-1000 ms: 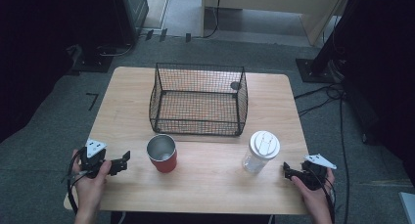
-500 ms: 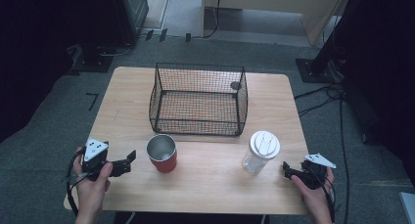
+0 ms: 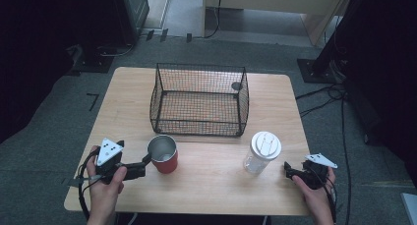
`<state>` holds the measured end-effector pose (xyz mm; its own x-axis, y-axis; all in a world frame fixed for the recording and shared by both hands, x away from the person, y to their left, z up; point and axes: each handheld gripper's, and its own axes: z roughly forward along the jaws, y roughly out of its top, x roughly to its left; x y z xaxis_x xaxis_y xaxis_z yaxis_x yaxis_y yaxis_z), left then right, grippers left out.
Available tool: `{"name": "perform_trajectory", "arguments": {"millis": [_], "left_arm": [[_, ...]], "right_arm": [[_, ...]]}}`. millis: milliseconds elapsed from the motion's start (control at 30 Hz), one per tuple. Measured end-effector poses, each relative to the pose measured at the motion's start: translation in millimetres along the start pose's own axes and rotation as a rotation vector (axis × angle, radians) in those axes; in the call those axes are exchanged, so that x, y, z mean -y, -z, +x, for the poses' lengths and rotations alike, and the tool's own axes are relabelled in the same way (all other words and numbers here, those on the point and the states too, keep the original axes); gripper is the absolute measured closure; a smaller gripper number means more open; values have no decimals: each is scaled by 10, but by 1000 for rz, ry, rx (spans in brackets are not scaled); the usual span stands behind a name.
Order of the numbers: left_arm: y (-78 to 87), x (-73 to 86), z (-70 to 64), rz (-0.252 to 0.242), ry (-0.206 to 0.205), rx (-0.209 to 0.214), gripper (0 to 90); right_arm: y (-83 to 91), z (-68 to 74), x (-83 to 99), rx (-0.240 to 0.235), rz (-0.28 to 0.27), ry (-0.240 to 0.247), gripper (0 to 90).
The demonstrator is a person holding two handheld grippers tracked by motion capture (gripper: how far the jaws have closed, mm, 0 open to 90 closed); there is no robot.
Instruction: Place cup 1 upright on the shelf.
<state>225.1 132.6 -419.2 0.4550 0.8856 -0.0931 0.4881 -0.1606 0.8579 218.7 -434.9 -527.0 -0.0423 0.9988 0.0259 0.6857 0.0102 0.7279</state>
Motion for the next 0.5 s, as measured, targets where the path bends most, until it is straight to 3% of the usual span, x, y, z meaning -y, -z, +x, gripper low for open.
{"name": "perform_trajectory", "arguments": {"millis": [267,500], "left_arm": [[-120,-25,-219,13,-15,33,0],[-169,-40,-297,7,-2,45,0]], "right_arm": [[0,0,0,0,0,0,69],[0,0,0,0,-1,0,69]]}}
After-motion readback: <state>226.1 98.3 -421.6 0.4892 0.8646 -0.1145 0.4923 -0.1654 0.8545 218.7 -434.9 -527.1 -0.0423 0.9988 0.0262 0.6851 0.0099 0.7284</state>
